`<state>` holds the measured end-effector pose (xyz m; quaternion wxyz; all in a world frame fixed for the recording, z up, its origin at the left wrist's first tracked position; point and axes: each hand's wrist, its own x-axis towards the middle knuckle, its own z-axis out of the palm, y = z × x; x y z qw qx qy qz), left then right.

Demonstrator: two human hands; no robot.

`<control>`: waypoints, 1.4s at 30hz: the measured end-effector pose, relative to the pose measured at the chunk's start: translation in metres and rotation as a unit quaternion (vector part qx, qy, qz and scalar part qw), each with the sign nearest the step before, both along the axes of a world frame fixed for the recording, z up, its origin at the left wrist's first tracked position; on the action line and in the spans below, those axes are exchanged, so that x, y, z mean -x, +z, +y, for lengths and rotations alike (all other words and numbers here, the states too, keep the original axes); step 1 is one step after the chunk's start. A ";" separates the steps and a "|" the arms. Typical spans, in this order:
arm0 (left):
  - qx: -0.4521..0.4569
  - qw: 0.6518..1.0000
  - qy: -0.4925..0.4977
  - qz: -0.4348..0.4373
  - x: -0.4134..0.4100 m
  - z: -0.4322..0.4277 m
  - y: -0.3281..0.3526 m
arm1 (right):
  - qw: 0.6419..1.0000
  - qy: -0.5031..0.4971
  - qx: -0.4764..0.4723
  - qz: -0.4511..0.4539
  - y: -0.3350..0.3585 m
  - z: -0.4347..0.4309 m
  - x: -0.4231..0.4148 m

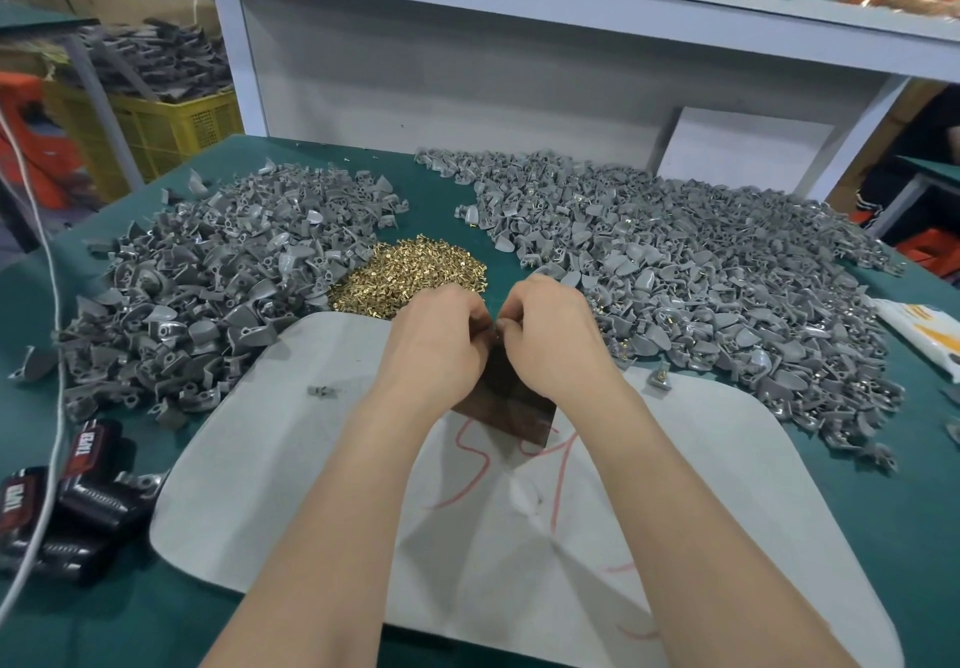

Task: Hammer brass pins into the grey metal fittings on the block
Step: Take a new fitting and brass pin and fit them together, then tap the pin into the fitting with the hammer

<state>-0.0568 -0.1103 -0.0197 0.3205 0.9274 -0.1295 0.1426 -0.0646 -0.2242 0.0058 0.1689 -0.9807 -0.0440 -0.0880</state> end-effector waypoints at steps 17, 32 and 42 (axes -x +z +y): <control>0.022 1.000 0.007 0.019 -0.001 0.001 -0.002 | 0.991 -0.091 -0.093 -0.024 -0.003 -0.050 0.004; 0.043 0.998 0.022 0.048 -0.002 0.001 -0.004 | 0.988 -0.061 -0.142 0.016 0.000 -0.077 0.019; 0.057 0.997 0.028 0.048 -0.004 0.001 -0.007 | 0.996 0.044 -0.027 -0.073 0.010 -0.057 0.038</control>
